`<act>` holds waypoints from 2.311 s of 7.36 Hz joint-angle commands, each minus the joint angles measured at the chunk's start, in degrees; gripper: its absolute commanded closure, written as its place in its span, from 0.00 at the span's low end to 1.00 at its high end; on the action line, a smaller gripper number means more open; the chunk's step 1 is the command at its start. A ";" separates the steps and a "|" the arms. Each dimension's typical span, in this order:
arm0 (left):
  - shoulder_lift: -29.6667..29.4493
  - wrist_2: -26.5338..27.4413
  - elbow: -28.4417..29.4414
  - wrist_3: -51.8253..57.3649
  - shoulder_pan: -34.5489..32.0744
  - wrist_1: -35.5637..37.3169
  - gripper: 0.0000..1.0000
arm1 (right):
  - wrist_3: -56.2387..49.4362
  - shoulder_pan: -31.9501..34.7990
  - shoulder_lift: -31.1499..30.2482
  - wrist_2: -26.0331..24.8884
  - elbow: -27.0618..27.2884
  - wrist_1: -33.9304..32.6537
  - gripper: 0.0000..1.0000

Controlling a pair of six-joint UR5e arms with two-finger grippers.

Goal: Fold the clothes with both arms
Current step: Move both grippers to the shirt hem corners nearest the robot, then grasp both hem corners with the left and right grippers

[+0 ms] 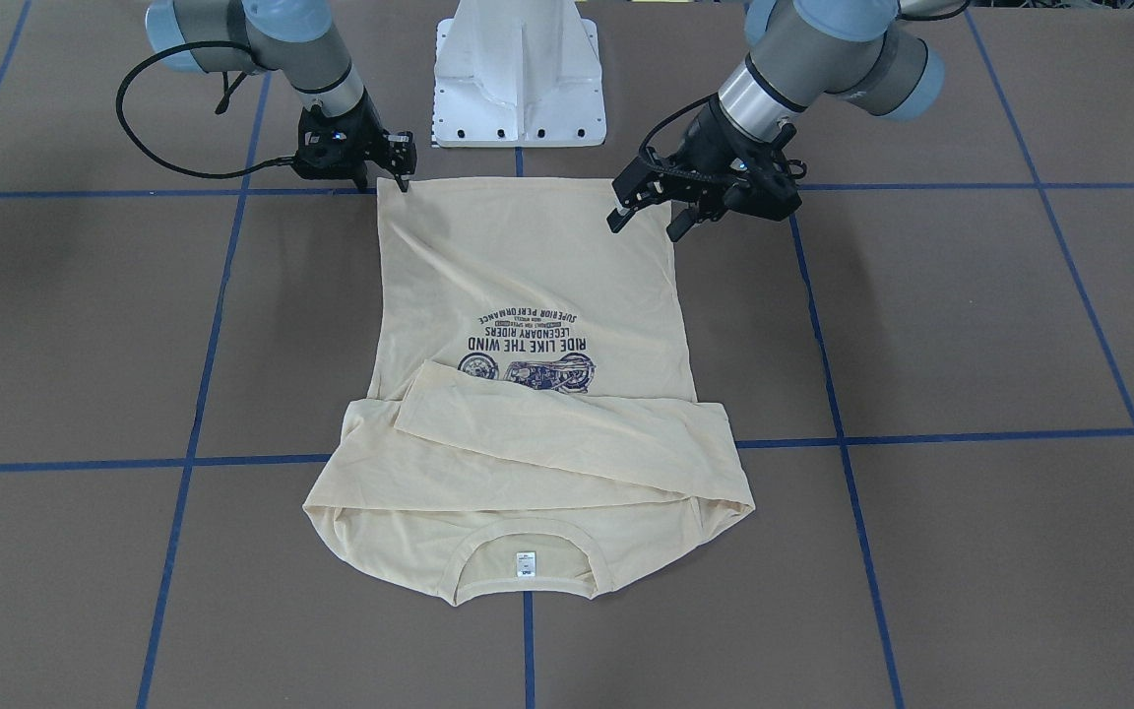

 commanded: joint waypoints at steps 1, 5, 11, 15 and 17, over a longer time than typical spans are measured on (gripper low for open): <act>-0.03 0.00 0.03 0.00 -0.05 0.00 0.00 | -0.05 1.45 1.04 2.43 0.19 -0.14 1.00; 2.33 -0.09 -1.19 -0.78 0.04 0.26 0.00 | 0.04 3.56 1.39 2.89 3.43 -2.16 1.00; 4.63 6.94 -2.35 -11.42 19.10 12.81 0.00 | 0.04 4.53 1.48 2.71 4.06 -1.99 1.00; 4.81 7.82 -2.00 -11.16 19.55 17.83 0.04 | 0.04 4.71 2.62 2.71 3.89 -2.08 1.00; 4.72 7.82 -2.00 -10.90 19.11 20.12 0.04 | -0.05 4.80 2.53 2.80 3.80 -2.08 1.00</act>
